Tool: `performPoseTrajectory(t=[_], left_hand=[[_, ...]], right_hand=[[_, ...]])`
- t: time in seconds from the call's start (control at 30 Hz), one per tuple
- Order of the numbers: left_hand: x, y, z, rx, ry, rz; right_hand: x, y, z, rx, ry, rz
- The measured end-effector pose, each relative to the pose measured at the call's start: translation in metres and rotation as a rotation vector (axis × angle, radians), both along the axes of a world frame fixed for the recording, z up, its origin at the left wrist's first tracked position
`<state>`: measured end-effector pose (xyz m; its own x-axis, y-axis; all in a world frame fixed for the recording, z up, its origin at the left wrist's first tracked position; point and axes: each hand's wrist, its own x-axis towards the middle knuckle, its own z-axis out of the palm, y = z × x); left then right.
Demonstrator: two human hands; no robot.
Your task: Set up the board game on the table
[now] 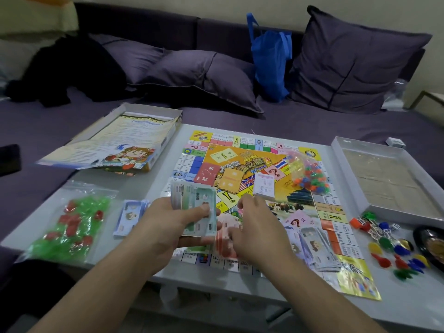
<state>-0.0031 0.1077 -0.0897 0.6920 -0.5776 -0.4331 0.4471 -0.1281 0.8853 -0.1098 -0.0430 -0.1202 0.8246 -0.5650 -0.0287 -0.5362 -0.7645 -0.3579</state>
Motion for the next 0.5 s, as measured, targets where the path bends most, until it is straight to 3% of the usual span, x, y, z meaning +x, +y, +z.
performPoseTrajectory(t=[0.07, 0.17, 0.2, 0.33, 0.5], left_hand=[[0.0, 0.0, 0.0, -0.013, 0.016, -0.002], [-0.003, -0.002, 0.003, -0.018, 0.016, -0.054], [-0.005, -0.002, 0.004, -0.017, 0.008, -0.074], [-0.01, -0.004, 0.006, -0.063, 0.034, -0.125], [-0.009, -0.003, 0.014, -0.103, 0.049, -0.083]], right_hand=[[0.001, -0.004, 0.007, 0.22, -0.22, -0.048], [0.0, -0.007, 0.022, 0.895, -0.5, -0.108], [-0.002, -0.006, 0.025, 0.994, -0.519, -0.087], [-0.005, -0.004, 0.023, 0.809, -0.518, -0.034], [-0.013, -0.02, 0.031, 0.805, -0.579, -0.1]])
